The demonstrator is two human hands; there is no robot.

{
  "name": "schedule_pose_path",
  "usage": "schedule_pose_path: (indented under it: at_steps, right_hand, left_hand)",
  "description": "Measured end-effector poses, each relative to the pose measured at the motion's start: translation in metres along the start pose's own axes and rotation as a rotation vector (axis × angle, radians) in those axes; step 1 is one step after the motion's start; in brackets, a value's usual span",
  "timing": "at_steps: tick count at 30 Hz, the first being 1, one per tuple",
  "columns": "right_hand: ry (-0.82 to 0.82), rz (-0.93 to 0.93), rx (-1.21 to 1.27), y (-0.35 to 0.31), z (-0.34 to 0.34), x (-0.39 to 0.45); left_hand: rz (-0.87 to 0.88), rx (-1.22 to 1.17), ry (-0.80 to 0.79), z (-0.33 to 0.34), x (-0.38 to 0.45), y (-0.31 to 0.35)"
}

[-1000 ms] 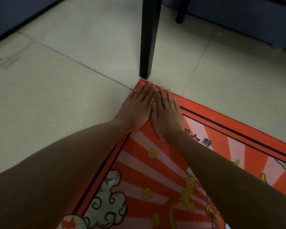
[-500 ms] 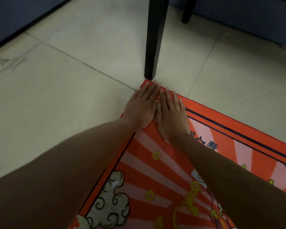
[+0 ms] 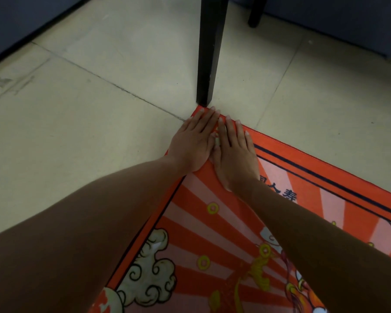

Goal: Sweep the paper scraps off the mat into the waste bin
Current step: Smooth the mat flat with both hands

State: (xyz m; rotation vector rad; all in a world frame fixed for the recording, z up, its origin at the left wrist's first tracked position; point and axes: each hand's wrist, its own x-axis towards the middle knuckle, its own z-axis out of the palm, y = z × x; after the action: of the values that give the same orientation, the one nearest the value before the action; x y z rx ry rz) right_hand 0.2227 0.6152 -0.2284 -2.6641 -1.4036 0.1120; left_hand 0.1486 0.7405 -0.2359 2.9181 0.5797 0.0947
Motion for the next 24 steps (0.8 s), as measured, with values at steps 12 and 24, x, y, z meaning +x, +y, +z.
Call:
schedule_pose_path:
  at_steps: [12, 24]
  right_hand:
    - [0.006, -0.009, 0.003, 0.0004, -0.0003, 0.0002]
    - [0.003, -0.015, -0.014, 0.002, 0.0006, 0.0008]
  left_hand:
    - [-0.001, -0.047, 0.009, -0.0033, -0.0018, -0.0002]
    - [-0.029, -0.082, 0.008, -0.0011, 0.0004, -0.0013]
